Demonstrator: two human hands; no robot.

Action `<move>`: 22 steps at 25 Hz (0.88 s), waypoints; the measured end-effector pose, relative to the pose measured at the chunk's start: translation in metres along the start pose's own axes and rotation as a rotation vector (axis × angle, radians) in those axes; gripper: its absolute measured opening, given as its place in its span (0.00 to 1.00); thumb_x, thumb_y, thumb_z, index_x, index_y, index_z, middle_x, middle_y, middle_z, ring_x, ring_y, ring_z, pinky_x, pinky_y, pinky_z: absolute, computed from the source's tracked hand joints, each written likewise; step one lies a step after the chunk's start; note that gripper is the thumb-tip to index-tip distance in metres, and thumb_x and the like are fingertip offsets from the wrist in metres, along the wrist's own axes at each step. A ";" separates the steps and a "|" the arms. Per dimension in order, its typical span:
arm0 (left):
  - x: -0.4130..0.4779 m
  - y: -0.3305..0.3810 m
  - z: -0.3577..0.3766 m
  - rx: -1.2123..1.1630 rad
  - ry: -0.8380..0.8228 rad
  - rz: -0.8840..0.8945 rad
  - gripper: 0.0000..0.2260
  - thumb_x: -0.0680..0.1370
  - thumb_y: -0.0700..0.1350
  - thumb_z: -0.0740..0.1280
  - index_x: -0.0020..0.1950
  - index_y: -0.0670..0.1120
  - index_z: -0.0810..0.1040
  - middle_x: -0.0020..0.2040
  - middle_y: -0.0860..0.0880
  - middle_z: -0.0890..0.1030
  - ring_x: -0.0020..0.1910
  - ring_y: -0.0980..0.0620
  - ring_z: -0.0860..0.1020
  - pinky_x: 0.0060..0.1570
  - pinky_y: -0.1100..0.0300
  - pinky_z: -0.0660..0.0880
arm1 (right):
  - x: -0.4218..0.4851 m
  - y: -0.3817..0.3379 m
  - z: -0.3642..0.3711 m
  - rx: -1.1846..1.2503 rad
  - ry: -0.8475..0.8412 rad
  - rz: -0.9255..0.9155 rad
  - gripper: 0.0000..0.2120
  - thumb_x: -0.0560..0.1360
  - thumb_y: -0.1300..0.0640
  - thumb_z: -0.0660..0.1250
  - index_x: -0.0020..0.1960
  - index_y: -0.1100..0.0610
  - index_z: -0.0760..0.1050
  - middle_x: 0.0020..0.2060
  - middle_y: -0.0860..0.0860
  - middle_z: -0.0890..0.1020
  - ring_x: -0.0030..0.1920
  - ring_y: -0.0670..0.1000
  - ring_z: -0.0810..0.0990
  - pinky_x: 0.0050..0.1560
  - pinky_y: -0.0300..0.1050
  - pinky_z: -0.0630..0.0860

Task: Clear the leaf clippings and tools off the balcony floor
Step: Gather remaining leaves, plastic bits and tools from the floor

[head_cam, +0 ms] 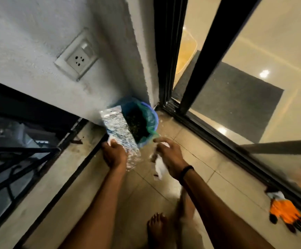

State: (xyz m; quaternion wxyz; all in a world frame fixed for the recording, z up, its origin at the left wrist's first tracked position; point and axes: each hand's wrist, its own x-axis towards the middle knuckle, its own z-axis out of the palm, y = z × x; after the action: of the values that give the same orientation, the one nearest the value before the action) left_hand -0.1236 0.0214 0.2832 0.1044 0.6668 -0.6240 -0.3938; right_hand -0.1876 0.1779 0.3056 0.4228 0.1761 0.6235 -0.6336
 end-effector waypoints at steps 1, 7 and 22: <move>0.018 0.000 -0.001 0.012 0.039 -0.026 0.17 0.84 0.46 0.58 0.68 0.36 0.70 0.68 0.33 0.73 0.65 0.35 0.73 0.61 0.49 0.68 | 0.022 -0.001 0.022 -0.082 -0.057 -0.010 0.07 0.76 0.64 0.63 0.48 0.57 0.80 0.31 0.58 0.79 0.32 0.58 0.78 0.42 0.60 0.78; 0.082 -0.018 0.042 -0.007 -0.030 0.068 0.15 0.84 0.43 0.59 0.65 0.34 0.71 0.64 0.33 0.75 0.62 0.36 0.74 0.55 0.54 0.66 | 0.150 0.003 0.101 -0.537 0.144 -0.180 0.10 0.77 0.60 0.64 0.57 0.57 0.78 0.54 0.59 0.82 0.56 0.58 0.78 0.55 0.45 0.72; 0.099 0.024 0.083 0.192 -0.539 -0.068 0.21 0.84 0.51 0.57 0.75 0.44 0.68 0.70 0.43 0.73 0.68 0.43 0.72 0.66 0.53 0.68 | 0.132 -0.015 0.084 -0.611 -0.068 -0.158 0.12 0.78 0.60 0.60 0.54 0.54 0.81 0.48 0.52 0.83 0.48 0.51 0.79 0.52 0.45 0.75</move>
State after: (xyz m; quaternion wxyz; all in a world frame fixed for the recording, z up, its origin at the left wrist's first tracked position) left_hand -0.2048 -0.0442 0.2041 -0.1420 0.5654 -0.6411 -0.4991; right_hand -0.2499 0.0548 0.2301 0.4263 -0.0293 0.7823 -0.4533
